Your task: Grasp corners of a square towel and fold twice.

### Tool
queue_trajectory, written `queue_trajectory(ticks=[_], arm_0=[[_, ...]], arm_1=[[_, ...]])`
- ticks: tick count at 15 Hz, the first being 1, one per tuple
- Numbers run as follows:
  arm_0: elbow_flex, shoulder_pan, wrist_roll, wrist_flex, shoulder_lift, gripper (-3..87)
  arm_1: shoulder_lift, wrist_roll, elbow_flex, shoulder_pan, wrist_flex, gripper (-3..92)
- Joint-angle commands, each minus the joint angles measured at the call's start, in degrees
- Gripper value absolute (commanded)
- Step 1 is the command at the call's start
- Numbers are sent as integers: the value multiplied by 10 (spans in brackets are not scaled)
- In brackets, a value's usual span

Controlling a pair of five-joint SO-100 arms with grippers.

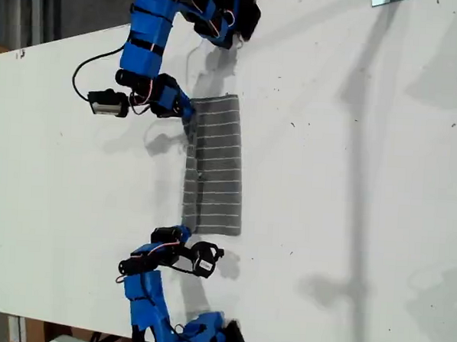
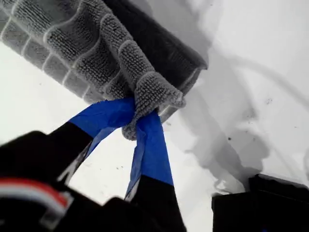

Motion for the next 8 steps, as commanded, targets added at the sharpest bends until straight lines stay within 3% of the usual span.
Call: queue_trajectory(ticks=[1, 5, 8], arm_0=[[-48, -14, 11, 29, 4, -3], [-69, 37, -15, 57, 7, -3], [-36, 82, -51, 33, 7, -3]], arm_1=[[61, -18, 13, 20, -6, -1], [129, -4, 32, -19, 35, -1], [161, 41, 78, -79, 29, -1]])
